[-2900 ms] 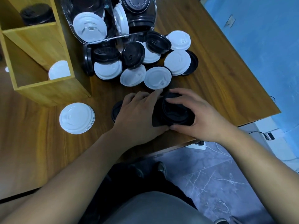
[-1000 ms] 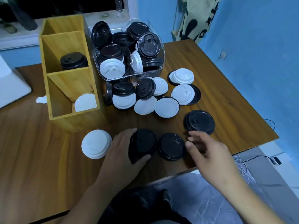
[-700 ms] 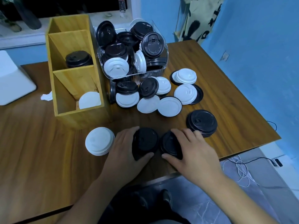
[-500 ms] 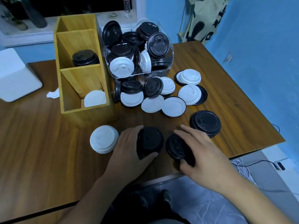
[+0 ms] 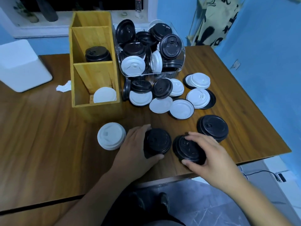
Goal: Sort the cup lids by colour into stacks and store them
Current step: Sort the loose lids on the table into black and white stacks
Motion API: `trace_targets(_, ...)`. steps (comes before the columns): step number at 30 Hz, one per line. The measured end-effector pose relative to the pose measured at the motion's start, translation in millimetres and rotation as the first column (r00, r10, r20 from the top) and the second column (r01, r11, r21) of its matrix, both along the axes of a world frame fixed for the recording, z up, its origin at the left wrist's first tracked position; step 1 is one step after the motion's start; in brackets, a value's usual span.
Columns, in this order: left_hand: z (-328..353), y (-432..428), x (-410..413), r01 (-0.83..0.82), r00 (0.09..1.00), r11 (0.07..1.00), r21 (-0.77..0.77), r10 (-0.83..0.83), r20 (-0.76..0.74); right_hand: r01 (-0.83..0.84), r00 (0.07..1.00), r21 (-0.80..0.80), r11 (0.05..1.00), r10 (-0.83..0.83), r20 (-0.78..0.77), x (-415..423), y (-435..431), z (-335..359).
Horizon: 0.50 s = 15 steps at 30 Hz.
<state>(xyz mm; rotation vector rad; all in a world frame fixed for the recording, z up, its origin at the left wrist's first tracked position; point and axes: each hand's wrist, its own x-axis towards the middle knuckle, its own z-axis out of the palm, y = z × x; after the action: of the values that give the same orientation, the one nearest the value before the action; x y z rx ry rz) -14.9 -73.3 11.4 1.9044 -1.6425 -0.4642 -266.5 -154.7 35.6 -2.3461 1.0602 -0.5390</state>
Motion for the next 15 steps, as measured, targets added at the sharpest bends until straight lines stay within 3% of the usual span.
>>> trace_targets(4, 2.2, -2.4, -0.1, 0.004, 1.0, 1.0, 0.011, -0.004, 0.001, -0.176, 0.972, 0.022, 0.984, 0.17, 0.165, 23.2, -7.8, 25.3)
trace_targets(7, 1.7, -1.7, 0.9, 0.016, 1.0, 1.0, -0.009, -0.016, 0.007, -0.332, 0.941, 0.001, 0.943, 0.331, 0.069, 55.2, -19.6, 26.6)
trace_targets(11, -0.9, -0.6, 1.0, 0.018, 1.0, 1.0, -0.02, -0.018, 0.001, -0.413, 0.905, 0.043, 0.91, 0.415, -0.094, 74.7, -37.5, 16.0)
trace_targets(15, -4.7, -0.3, 2.8, 0.044, 0.999, 0.998, -0.033, -0.044, -0.006, -0.424, 0.896, 0.116, 0.898, 0.435, -0.092, 74.7, -38.0, 7.2)
